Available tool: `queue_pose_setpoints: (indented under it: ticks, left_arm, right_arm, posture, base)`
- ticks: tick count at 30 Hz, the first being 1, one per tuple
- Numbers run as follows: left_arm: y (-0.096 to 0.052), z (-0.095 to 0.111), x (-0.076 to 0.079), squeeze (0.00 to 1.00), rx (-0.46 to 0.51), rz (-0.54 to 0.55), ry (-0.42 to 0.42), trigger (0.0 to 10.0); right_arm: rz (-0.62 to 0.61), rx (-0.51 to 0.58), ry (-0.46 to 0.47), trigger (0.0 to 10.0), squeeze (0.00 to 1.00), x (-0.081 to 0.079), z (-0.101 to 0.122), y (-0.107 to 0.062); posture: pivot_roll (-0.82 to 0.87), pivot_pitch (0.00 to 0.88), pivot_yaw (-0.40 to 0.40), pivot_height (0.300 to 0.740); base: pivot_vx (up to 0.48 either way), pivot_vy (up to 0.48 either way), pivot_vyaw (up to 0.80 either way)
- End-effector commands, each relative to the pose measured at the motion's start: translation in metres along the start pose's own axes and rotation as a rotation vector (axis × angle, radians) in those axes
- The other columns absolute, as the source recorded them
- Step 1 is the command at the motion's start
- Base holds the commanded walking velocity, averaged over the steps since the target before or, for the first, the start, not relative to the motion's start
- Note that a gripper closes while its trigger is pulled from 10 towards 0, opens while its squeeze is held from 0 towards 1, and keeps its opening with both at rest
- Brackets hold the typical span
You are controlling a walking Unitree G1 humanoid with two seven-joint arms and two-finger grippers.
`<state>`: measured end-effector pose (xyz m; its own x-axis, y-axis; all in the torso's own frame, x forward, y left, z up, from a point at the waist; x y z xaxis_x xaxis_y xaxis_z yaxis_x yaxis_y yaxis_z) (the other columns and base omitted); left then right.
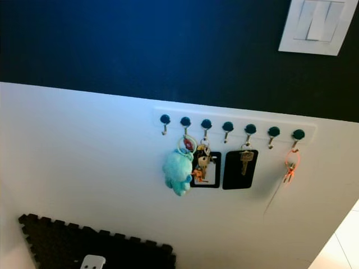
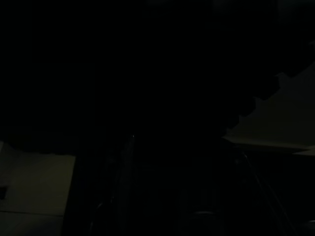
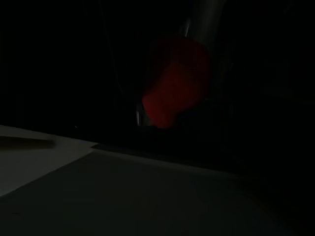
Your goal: Hang keys on a hook
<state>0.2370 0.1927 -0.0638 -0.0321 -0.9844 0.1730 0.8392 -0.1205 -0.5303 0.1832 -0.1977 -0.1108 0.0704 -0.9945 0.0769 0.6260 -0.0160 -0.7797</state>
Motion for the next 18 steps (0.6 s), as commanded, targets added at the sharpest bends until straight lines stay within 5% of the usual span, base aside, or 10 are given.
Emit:
queue_pose_setpoints:
  ticks: [1, 18]
  left_arm:
    - [-0.001, -0.0044, 0.0007, 0.0, -0.019, -0.003, -0.006, 10.0]
    - [-0.0004, -0.0032, 0.0009, 0.0, -0.019, -0.009, -0.007, 10.0]
  right_arm:
    - [-0.005, -0.001, 0.014, 10.0, 0.0, 0.0, -0.0011, -0.0004]
    - [0.004, -0.01, 0.019, 10.0, 0.0, -0.0047, -0.0047, -0.0009]
  posture:
    - [0.09, 0.02, -0.032, 0.74]
    - [0.1, 0.034, -0.027, 0.74]
  base:
    - [-0.244, 0.0, 0.0]
    - [-0.301, 0.0, 0.0]
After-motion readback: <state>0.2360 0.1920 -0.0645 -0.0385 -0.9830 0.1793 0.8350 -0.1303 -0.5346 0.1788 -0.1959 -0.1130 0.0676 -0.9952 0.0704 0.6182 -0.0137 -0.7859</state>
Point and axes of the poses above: a point about 5 cm out from each wrist's last joint towards the gripper, its own y axis pointing out of the wrist towards the gripper, its own z axis along the axis of the wrist's last joint, x = y × z, the point moved 3 cm from there along y, pointing out of the wrist towards the gripper, and after that the axes turned 9 degrees about -y, right-handed, at the moved point
